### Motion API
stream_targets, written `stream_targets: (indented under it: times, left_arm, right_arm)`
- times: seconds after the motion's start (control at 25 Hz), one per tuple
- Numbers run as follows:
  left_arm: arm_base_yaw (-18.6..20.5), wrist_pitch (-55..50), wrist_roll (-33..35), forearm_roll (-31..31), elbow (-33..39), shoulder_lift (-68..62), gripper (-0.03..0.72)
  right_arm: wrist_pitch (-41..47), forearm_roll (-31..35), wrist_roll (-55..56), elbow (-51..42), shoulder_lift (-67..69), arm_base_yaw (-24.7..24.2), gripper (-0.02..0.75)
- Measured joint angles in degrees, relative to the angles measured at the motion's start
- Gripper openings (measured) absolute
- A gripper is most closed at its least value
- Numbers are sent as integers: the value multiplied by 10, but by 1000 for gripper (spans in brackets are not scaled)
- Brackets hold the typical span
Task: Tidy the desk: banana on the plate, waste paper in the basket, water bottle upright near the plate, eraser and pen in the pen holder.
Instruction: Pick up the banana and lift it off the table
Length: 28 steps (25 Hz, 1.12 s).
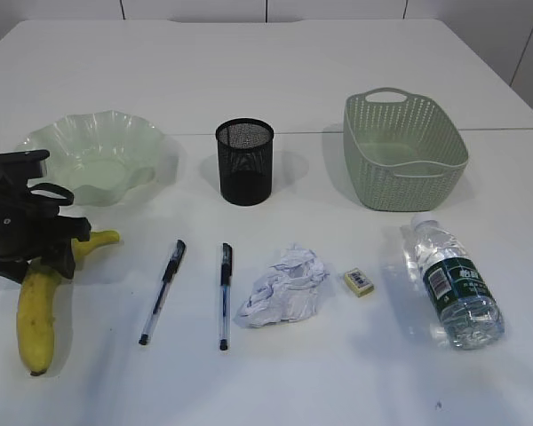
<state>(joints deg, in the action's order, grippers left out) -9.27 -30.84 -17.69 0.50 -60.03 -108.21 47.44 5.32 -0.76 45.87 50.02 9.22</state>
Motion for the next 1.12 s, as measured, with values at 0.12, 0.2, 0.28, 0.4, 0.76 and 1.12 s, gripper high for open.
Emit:
stream_targets:
  times: [0.12,0.2,0.28,0.4,0.76,1.12]
  left_arm:
    - [0,4,0,0,0,0,416]
    - [0,7,0,-5,0,0,416]
    - [0,9,0,-5,0,-2,416]
    - [0,10,0,-13,-1,-11,416]
    - [0,9,-1,-19,-1,-11,302]
    - [0,-20,-1,-21,-2,-10,262]
  right_arm:
    - [0,0,0,0,0,0,485]
    - [0,0,0,1,0,0,485]
    - [0,0,0,2,0,0,485]
    - [0,0,0,3,0,0,485]
    - [0,0,0,3,0,0,485]
    - [0,0,0,3,0,0,485]
